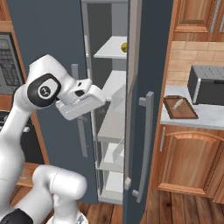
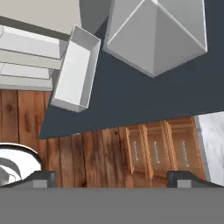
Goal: Retrieve a lemon from the fridge and place it on the cutting board with the fish.
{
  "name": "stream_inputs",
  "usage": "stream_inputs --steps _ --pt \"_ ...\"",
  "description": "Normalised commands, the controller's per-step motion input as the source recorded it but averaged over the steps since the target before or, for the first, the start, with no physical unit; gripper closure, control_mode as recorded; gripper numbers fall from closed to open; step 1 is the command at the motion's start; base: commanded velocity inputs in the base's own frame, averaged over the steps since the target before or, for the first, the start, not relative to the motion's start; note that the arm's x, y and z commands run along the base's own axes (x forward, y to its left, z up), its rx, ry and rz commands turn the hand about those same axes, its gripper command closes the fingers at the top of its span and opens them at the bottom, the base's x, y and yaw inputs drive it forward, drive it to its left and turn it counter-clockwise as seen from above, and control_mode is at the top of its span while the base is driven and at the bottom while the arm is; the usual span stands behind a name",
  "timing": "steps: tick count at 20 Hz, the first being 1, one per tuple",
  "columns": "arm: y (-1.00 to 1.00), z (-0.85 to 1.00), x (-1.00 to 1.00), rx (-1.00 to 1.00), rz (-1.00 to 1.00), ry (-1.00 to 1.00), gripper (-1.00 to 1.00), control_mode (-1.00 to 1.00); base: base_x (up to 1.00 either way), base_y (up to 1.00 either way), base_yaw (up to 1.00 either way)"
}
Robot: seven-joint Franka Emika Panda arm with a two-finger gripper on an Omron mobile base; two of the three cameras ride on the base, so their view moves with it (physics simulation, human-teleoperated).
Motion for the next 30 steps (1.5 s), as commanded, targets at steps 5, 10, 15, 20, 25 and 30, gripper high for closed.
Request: stream_inputs --steps 5,10,15,20,25,30 --pt "0.05 0.00 0.39 -0.03 0.00 -0.01 -1.00 -1.00 0.00 0.00 0.00" --pt "0.09 0.00 0.89 -0.09 0.00 0.00 -1.00 -1.00 0.00 0.00 0.00" --pt "-0.12 0.00 1.00 -0.17 0.00 0.01 -1.00 -1.00 0.00 0.00 0.00" --pt "-0.52 -0.01 0.81 -0.14 0.00 0.10 -1.00 -1.00 0.00 0.00 0.00" --pt "-0.74 -0.03 0.46 -0.06 0.00 0.06 -1.00 -1.00 0.00 0.00 0.00" --pt "-0.91 -0.07 0.12 -0.02 0.00 0.05 -1.00 -1.00 0.00 0.00 0.00"
